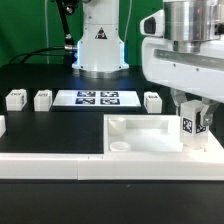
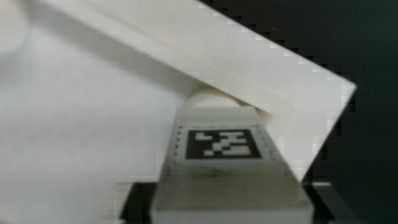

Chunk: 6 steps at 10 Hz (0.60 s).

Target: Assemble square table

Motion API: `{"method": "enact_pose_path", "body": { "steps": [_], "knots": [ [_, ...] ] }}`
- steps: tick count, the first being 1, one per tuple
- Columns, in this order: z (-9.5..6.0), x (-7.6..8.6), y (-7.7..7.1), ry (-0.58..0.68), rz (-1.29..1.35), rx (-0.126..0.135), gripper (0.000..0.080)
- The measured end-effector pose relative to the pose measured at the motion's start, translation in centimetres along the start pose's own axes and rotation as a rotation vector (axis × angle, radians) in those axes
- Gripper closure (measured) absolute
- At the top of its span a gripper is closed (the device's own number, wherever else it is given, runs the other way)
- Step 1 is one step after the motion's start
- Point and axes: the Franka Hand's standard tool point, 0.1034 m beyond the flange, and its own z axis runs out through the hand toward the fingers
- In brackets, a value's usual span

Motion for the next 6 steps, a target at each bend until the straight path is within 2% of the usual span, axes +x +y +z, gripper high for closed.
{"method": "enact_pose_path", "body": {
  "steps": [2, 4, 5, 6],
  "knots": [
    [0.32, -0.37, -0.23, -0.056, 0.383, 0.024, 0.0511],
    [0.3, -0.44, -0.25, -0.058, 0.466, 0.023, 0.0509],
    [0.35, -0.45, -0.23, -0.058, 0.465, 0.022, 0.0409],
    [0.39, -0.44, -0.21, -0.057, 0.424, 0.023, 0.0273]
  ]
}}
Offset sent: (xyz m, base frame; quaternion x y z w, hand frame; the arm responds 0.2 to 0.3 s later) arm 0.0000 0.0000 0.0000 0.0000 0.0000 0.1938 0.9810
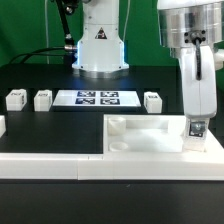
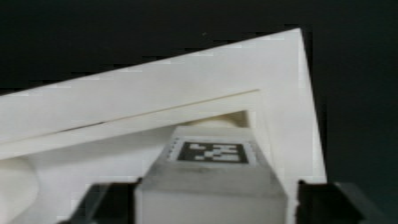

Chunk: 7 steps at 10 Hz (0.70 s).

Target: Assemble square table

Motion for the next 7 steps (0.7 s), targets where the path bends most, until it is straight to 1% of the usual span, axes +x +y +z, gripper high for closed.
{"method": "enact_pose_path", "body": {
  "steps": [1, 2, 3, 4, 7],
  "knots": [
    [0.02, 0.01, 0.01, 0.003, -0.029, 0.0, 0.0273],
    [0.0, -0.1, 0.07, 0.03, -0.294, -0.004, 0.0176],
    [-0.08, -0.77, 0.25, 0.05, -0.527, -0.011, 0.0158],
    [0.01, -0.8, 0.29, 0.045, -0.548, -0.012, 0.0158],
    [0.07, -0.5, 0.25, 0.053, -0.804, -0.021, 0.015]
  ]
}}
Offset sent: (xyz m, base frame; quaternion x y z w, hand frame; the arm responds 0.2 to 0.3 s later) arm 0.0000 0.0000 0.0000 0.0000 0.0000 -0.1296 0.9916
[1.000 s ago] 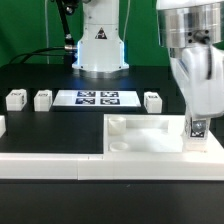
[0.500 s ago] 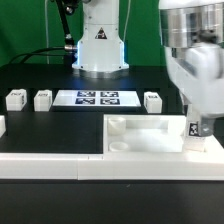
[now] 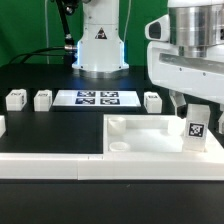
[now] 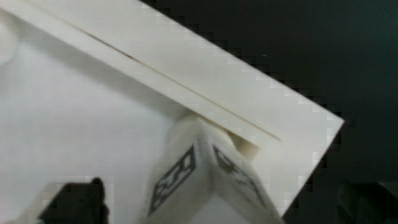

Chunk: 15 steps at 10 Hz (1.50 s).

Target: Assemble square table

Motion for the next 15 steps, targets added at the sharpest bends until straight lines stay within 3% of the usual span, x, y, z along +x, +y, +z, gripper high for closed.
{"method": "enact_pose_path", "body": {
  "steps": [1, 3, 5, 6, 7, 9, 11, 13, 15],
  "knots": [
    [0.0, 0.3, 0.1, 0.022, -0.242, -0.015, 0.015],
    [-0.3, 2.1, 0.2, 0.052, -0.698, 0.001, 0.015],
    [-0.2, 1.8, 0.1, 0.048, -0.627, 0.003, 0.015],
    [-0.2, 1.8, 0.1, 0.048, -0.588, 0.005, 0.028],
    [-0.2, 1.8, 0.1, 0.047, -0.516, 0.007, 0.028],
    [-0.2, 1.8, 0.1, 0.046, -0.357, 0.009, 0.0511],
    [-0.1, 1.9, 0.3, 0.043, -0.214, 0.01, 0.0511],
    [-0.1, 2.0, 0.7, 0.032, 0.168, 0.001, 0.0511],
    [0.0, 1.7, 0.9, -0.005, 0.49, 0.016, 0.0511]
  ]
}}
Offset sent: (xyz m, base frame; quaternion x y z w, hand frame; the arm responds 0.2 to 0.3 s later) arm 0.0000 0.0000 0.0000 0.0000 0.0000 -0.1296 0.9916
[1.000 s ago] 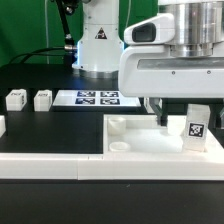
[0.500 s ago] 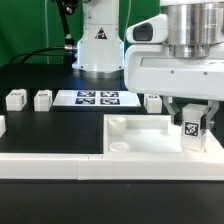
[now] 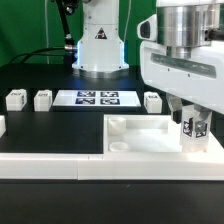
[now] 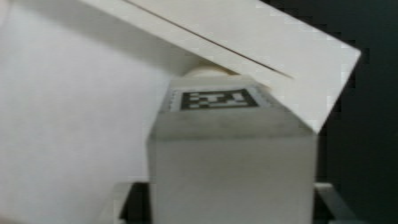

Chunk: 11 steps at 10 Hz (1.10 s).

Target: Assemble square table

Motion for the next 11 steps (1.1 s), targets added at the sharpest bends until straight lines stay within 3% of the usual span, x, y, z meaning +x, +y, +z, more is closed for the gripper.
{"method": "enact_pose_path", "body": {
  "steps": [4, 7, 9, 11],
  "knots": [
    [0.0, 0.0, 0.5, -0.098, 0.442, 0.021, 0.0509],
    [0.1, -0.1, 0.6, -0.09, 0.362, 0.02, 0.0496],
    [-0.4, -0.9, 0.3, -0.051, -0.043, -0.005, 0.0189],
    [-0.7, -1.2, -0.2, -0.033, -0.332, 0.0, 0.0162]
  ]
}}
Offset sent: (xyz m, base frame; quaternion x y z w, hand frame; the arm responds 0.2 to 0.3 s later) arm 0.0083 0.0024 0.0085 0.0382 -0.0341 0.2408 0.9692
